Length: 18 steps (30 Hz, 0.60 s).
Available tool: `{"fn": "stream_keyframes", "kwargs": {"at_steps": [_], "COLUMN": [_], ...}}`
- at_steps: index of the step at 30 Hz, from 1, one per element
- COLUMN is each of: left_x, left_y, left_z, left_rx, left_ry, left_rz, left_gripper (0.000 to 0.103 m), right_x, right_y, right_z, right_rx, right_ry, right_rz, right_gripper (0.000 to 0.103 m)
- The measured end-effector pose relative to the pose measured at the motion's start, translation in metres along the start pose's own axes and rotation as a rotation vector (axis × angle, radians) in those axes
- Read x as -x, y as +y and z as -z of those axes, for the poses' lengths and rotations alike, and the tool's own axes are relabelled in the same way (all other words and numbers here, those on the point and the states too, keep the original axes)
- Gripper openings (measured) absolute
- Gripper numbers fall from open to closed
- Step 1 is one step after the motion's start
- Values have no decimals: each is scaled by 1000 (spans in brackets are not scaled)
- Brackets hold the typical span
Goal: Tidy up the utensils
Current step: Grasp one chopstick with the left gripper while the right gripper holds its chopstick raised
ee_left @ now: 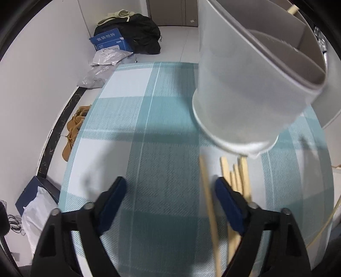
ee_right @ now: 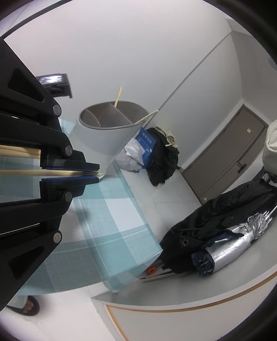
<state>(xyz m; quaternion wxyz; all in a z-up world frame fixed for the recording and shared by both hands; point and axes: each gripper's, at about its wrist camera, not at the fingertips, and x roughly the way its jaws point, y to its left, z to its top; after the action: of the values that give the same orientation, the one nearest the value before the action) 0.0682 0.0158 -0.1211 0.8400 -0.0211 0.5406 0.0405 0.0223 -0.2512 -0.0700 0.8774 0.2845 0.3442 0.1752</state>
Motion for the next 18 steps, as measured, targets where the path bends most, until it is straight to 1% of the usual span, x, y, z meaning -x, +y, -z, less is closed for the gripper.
{"fn": "stream_keyframes", "kwargs": {"at_steps": [1, 2, 4, 5, 6, 7, 9, 11, 12, 16, 18], "left_x": [2, 3, 7, 7, 6, 5, 4, 2, 3, 15, 26], "left_y": [-2, -6, -17, -20, -23, -23, -17, -7, -4, 7, 9], "left_z": [0, -3, -4, -5, -6, -7, -10, -9, -9, -6, -4], "left_rx": [-2, -13, -47, -58, -57, -44, -9, 41, 53, 71, 71], "left_ry": [10, 23, 42, 50, 61, 75, 89, 89, 85, 19, -14], "left_rz": [-3, -8, 0, 7, 22, 48, 72, 121, 120, 128, 145], "left_gripper": [65, 59, 30, 24, 13, 5, 2, 1, 1, 1, 1], "right_x": [0, 0, 1, 2, 1, 2, 2, 2, 2, 4, 7], "right_y": [-1, -2, -4, -4, -4, -3, -1, 3, 4, 11, 15], "right_z": [0, 0, 0, 0, 0, 0, 1, 3, 4, 11, 14], "right_rx": [-4, -8, -13, -15, -14, -10, 2, 21, 29, 68, 89], "right_ry": [0, 2, -1, -2, -2, -4, -7, -9, -9, -8, -12], "right_rz": [-2, -3, 2, 4, 4, 6, 10, 18, 22, 40, 39], "right_gripper": [4, 4, 4, 4, 4, 4, 4, 4, 4, 4, 4]}}
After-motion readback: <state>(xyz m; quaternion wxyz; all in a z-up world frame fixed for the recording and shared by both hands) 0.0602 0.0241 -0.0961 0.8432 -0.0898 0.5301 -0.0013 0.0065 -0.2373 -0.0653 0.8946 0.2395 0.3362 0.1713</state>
